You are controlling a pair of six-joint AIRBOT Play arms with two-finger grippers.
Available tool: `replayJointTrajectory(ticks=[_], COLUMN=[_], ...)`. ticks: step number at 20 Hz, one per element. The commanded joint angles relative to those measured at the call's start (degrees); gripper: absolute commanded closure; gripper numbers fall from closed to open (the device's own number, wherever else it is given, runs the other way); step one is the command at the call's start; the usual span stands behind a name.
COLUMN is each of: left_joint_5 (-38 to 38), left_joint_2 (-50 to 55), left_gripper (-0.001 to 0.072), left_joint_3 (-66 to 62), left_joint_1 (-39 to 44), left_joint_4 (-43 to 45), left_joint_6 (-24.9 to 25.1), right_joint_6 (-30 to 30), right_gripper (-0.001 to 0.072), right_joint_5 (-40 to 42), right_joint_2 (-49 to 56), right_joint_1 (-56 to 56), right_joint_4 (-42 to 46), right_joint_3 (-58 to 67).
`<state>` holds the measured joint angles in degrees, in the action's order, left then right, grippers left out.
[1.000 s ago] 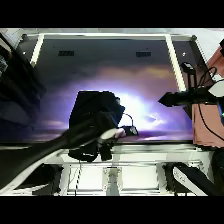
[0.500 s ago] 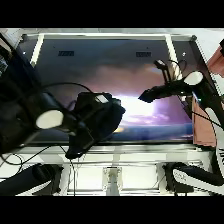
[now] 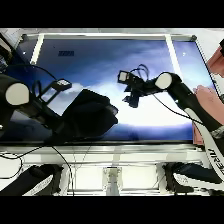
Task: Fold the clothes and pants, and hang the long-sleeved shirts on hangers.
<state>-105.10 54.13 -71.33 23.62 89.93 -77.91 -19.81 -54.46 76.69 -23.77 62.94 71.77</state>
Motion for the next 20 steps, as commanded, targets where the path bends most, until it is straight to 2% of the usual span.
replayJointTrajectory(ticks=[1, 3, 7, 11, 20], left_joint_5=[-0.9, -0.9, -0.57, -0.55, 1.38], left_joint_2=[-0.09, -0.09, -0.09, -0.09, -0.09], left_gripper=[0.0655, 0.0655, 0.0655, 0.0655, 0.0655], left_joint_3=[0.0, 0.0, 0.0, 0.0, 0.0], left_joint_1=[-6.12, -6.93, -6.93, -6.93, -6.93], left_joint_4=[0.31, 0.28, 0.31, 0.31, 0.33], left_joint_6=[2.38, 3.08, 4.09, 4.11, 5.35], right_joint_6=[4.7, 6.27, 9.14, 9.07, 9.05], right_gripper=[0.0274, 0.0275, 0.0275, 0.0275, 0.0275], right_joint_5=[14.78, 17.68, 18.23, 21.92, 19.5], right_joint_2=[3.58, 6.86, 12.76, 15.63, 16.72], right_joint_1=[-5.81, -7.85, -11.23, -14.01, -18.67], right_joint_4=[3.3, 3.34, 3.54, 2.95, -1.88], right_joint_3=[0.17, 0.28, 0.31, 0.28, 0.28])
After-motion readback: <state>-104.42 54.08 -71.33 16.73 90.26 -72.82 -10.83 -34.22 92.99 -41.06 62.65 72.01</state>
